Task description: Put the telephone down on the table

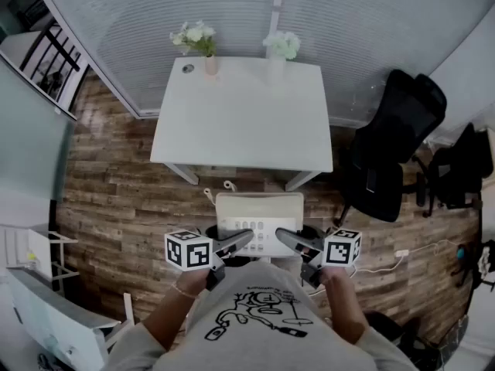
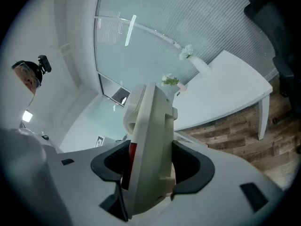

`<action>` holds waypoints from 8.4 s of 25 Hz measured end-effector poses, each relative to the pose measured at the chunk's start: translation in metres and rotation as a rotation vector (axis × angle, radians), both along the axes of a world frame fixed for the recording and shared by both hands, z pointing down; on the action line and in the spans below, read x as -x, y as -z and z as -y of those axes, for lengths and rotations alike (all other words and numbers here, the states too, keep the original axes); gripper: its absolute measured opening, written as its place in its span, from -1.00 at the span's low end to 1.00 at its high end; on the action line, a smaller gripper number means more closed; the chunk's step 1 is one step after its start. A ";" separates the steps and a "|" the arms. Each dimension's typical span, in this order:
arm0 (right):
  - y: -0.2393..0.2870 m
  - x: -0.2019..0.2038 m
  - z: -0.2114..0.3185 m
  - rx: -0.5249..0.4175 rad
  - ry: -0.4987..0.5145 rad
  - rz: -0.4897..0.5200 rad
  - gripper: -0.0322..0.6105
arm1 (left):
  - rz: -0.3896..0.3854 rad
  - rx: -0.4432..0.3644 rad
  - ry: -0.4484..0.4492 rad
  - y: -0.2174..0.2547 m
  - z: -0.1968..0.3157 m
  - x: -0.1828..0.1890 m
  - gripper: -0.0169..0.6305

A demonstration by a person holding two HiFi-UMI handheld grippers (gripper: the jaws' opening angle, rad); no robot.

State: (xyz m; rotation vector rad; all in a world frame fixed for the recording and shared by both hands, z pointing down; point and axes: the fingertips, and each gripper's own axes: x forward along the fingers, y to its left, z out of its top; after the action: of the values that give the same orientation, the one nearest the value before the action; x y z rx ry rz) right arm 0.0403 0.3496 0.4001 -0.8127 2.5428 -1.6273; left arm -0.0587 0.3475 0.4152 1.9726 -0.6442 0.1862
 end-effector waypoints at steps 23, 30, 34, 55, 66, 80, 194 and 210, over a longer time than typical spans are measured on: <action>0.007 0.024 0.016 -0.022 -0.045 0.000 -0.03 | -0.012 -0.002 -0.041 0.005 0.020 0.023 0.09; 0.001 0.029 0.027 -0.006 -0.033 0.005 -0.03 | -0.008 0.015 -0.024 -0.001 0.030 0.029 0.09; 0.001 0.028 0.040 -0.007 -0.034 0.015 -0.03 | -0.006 0.007 -0.016 0.000 0.042 0.029 0.09; -0.007 -0.001 0.122 0.016 -0.011 0.038 -0.03 | 0.017 0.014 0.009 -0.003 0.123 -0.002 0.09; -0.008 -0.025 0.165 0.028 -0.010 0.049 -0.03 | 0.022 0.029 0.016 -0.004 0.165 -0.026 0.09; -0.010 -0.038 0.219 0.050 0.024 0.049 -0.03 | 0.037 0.044 0.047 -0.004 0.216 -0.040 0.08; -0.172 -0.031 0.379 0.260 -0.003 -0.056 -0.03 | 0.043 0.259 -0.036 -0.174 0.379 -0.036 0.07; -0.211 -0.033 0.378 0.304 -0.005 -0.064 -0.03 | 0.068 0.283 -0.026 -0.210 0.378 -0.038 0.09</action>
State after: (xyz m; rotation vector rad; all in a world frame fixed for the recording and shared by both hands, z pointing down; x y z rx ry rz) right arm 0.0738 -0.0285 0.6109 -0.9021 2.3610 -2.0509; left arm -0.0205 -0.0307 0.6251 1.7084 -0.6014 0.3431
